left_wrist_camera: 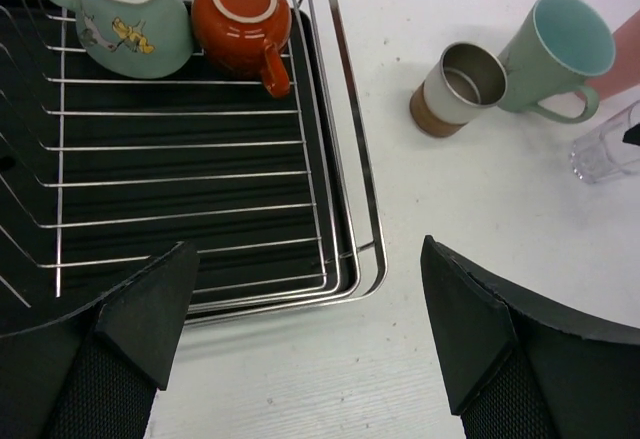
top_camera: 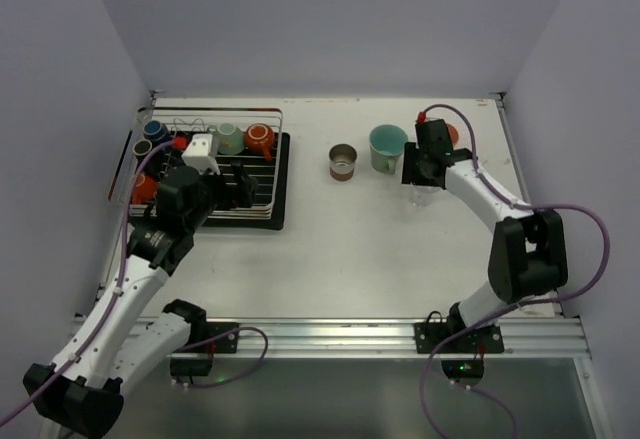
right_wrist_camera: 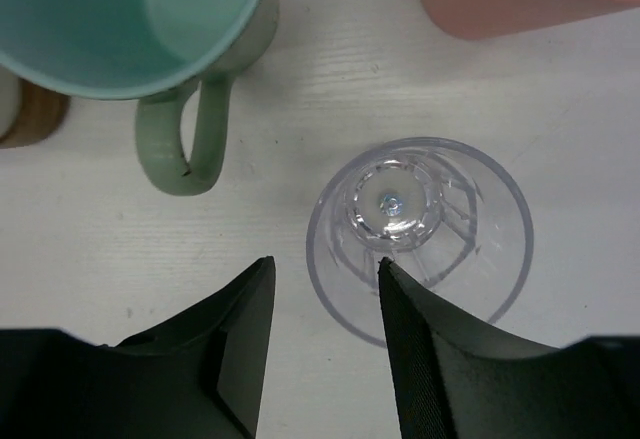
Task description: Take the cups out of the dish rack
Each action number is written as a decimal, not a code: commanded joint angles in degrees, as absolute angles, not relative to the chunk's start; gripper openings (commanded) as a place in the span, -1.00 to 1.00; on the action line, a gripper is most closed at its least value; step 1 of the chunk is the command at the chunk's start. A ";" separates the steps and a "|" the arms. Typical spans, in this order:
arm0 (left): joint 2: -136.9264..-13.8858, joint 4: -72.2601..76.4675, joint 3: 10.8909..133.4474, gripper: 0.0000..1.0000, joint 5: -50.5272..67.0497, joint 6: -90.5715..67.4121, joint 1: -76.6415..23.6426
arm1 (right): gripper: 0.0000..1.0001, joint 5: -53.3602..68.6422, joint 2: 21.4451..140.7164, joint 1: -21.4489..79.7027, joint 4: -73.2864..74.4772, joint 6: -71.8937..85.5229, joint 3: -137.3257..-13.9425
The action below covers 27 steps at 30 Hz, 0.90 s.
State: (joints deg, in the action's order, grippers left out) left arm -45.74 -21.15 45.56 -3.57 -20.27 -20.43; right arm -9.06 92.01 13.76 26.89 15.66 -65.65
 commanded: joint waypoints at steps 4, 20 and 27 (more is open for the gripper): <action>-54.55 -15.75 53.43 1.00 -8.60 -25.31 -20.04 | 0.26 -1.78 73.50 13.89 23.12 20.11 -60.66; -90.16 -10.11 75.31 0.76 -20.57 -25.75 -17.14 | 0.28 10.10 45.44 16.96 6.95 25.75 -37.71; -98.08 -8.09 78.30 0.76 -17.93 -25.84 -17.14 | 0.27 12.66 46.41 17.67 5.01 26.19 -37.18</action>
State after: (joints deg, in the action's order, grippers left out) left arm -96.57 -11.64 74.96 -17.32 -25.96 -17.32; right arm 10.28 46.50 17.21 9.10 25.34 -37.12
